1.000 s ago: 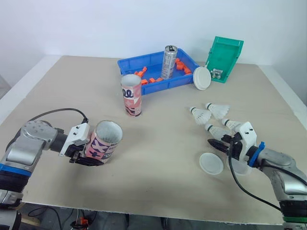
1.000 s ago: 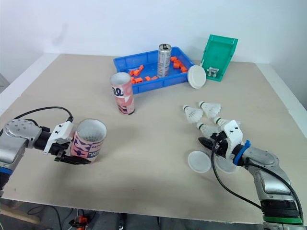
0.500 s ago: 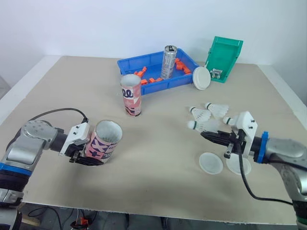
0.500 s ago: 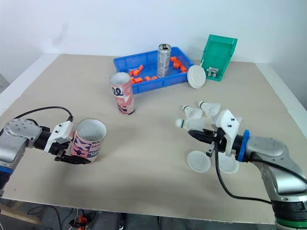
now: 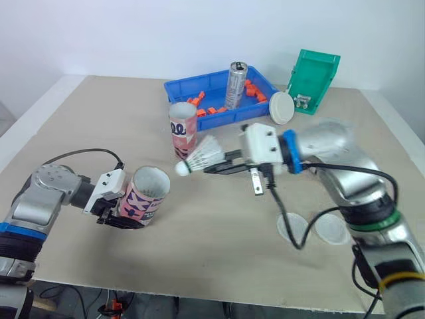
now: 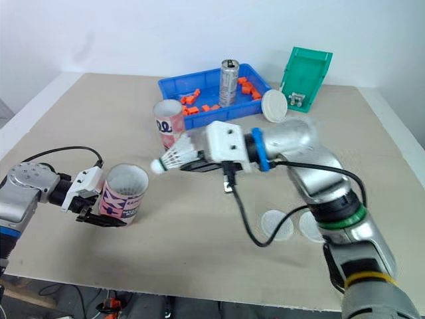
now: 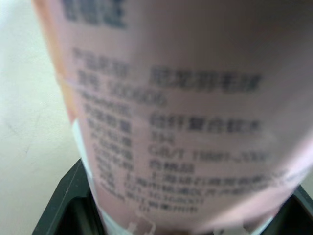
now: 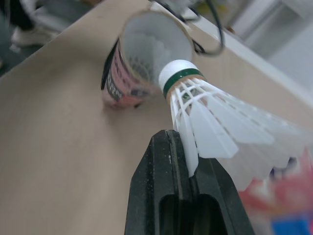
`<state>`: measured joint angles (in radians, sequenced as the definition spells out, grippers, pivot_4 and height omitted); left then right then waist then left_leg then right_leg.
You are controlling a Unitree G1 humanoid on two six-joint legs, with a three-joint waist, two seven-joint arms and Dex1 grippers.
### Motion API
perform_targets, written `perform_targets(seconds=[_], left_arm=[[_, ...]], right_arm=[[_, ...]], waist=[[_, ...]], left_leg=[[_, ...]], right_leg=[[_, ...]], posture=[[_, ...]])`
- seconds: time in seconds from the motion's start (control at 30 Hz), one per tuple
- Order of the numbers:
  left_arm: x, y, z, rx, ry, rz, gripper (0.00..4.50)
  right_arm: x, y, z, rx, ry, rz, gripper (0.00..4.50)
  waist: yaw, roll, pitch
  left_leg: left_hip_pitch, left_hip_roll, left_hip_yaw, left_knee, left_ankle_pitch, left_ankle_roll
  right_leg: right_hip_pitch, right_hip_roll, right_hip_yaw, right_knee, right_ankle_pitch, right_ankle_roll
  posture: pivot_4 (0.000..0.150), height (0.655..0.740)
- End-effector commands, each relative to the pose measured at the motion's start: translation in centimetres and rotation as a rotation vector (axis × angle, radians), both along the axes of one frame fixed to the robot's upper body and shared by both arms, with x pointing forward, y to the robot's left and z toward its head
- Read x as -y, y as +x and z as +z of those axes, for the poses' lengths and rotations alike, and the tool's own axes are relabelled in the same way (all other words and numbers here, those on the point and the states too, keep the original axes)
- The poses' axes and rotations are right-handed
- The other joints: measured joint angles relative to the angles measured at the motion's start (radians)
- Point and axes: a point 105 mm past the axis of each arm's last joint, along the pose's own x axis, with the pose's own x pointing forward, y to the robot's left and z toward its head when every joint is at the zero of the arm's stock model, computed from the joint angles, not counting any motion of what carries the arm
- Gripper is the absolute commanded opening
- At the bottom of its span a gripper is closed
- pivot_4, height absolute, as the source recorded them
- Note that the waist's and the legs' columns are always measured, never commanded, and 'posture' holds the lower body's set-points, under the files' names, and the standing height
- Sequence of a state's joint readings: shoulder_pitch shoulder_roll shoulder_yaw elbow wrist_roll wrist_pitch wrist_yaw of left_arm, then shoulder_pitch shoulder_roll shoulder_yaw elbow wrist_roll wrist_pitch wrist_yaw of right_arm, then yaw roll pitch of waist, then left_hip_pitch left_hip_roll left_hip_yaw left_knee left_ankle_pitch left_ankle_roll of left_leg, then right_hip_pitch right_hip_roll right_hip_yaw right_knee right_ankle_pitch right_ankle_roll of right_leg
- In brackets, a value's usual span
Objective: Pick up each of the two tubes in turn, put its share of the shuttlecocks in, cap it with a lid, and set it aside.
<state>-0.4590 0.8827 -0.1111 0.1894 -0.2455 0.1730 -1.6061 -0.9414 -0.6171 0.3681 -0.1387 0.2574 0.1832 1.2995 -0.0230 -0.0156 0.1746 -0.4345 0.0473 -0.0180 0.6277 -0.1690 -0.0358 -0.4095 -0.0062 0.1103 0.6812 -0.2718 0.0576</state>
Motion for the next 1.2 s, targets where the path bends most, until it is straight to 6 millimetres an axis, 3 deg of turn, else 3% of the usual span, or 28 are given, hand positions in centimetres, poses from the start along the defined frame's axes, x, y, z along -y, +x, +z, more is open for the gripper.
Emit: perform_targets(seconds=[0.03, 0.3, 0.6, 0.63, 0.67, 0.87, 0.97, 1.07, 1.1, 1.17, 1.2], left_arm=[[0.3, -0.1, -0.7, -0.016, 0.012, 0.002, 2.84], [0.1, -0.2, -0.6, -0.013, 0.014, 0.004, 2.84], [0.1, -0.2, -0.6, -0.016, 0.017, 0.0, 2.84], [0.2, -0.2, -0.6, -0.016, 0.017, -0.001, 2.84], [0.2, -0.2, -0.6, -0.017, 0.017, -0.002, 2.84], [0.1, 0.0, -0.5, -0.015, 0.02, -0.003, 2.84], [0.1, 0.1, -0.5, -0.015, 0.021, 0.0, 2.84], [0.0, 0.1, -0.5, -0.016, 0.023, 0.0, 2.84], [0.0, 0.1, -0.5, -0.016, 0.024, -0.001, 2.84], [-0.1, 0.2, -0.5, -0.017, 0.024, -0.001, 2.84], [-0.1, 0.2, -0.5, -0.016, 0.024, -0.001, 2.84]], right_arm=[[-0.6, -0.1, 0.3, 0.094, -0.053, 0.071, 0.03], [-2.9, 0.3, 0.1, 0.179, -0.131, 0.164, 0.03], [-5.5, 0.1, 1.2, 0.225, -0.12, 0.24, 0.03], [-5.7, -0.1, 1.5, 0.218, -0.112, 0.251, 0.67], [-5.8, -0.3, 1.7, 0.201, -0.107, 0.267, 0.92], [-5.7, -1.6, 3.3, 0.05, -0.023, 0.323, 3.76], [-5.7, -0.7, 4.1, -0.052, 0.064, 0.264, 3.76], [-6.4, 0.3, 3.6, -0.078, 0.085, 0.205, 3.76], [-6.6, 0.4, 3.4, -0.079, 0.082, 0.194, 3.22], [-6.9, 0.5, 2.8, -0.065, 0.065, 0.189, 2.56], [-7.1, 0.5, 2.6, -0.054, 0.054, 0.192, 1.91]], waist=[[0.002, 0.0, 0.0], [0.001, 0.0, 0.0], [0.001, 0.0, 0.0], [0.001, 0.0, 0.0], [0.001, 0.0, 0.0], [0.001, 0.0, 0.0], [0.001, 0.0, 0.0], [0.0, 0.0, 0.0], [0.0, 0.0, 0.0], [0.0, 0.0, 0.0], [0.0, 0.0, 0.0]], left_leg=[[0.0, 0.0, 0.0, 0.0, 0.0, 0.0], [0.0, 0.001, 0.0, 0.001, 0.0, 0.0], [0.0, 0.001, 0.0, 0.0, 0.0, 0.0], [0.0, 0.001, 0.0, 0.0, 0.0, 0.0], [0.001, 0.001, 0.0, 0.0, 0.0, 0.0], [0.001, 0.001, -0.001, 0.0, 0.0, 0.0], [0.001, 0.001, -0.001, 0.0, 0.0, 0.0], [0.002, 0.001, -0.001, 0.0, 0.0, 0.0], [0.002, 0.002, -0.001, 0.0, 0.0, 0.0], [0.002, 0.002, -0.001, 0.0, 0.001, 0.0], [0.002, 0.002, -0.001, 0.0, 0.001, 0.0]], right_leg=[[0.0, 0.0, 0.0, 0.0, 0.0, 0.0], [0.0, 0.0, -0.001, 0.001, 0.001, -0.002], [0.001, 0.0, -0.001, 0.001, 0.001, -0.003], [0.001, 0.0, -0.001, 0.001, 0.001, -0.003], [0.001, 0.0, -0.001, 0.001, 0.001, -0.003], [0.001, 0.0, -0.002, 0.001, 0.003, -0.006], [0.001, 0.0, -0.002, 0.001, 0.003, -0.006], [0.001, 0.0, -0.003, 0.001, 0.003, -0.006], [0.001, 0.001, -0.003, 0.001, 0.002, -0.006], [0.001, 0.001, -0.003, 0.001, 0.002, -0.006], [0.001, 0.001, -0.003, 0.001, 0.002, -0.006]], posture=[[0.15, 0.74], [0.15, 0.74], [0.15, 0.74], [0.15, 0.74], [0.15, 0.74], [0.15, 0.74], [0.15, 0.74], [0.15, 0.74], [0.15, 0.74], [0.15, 0.74], [0.15, 0.74]])
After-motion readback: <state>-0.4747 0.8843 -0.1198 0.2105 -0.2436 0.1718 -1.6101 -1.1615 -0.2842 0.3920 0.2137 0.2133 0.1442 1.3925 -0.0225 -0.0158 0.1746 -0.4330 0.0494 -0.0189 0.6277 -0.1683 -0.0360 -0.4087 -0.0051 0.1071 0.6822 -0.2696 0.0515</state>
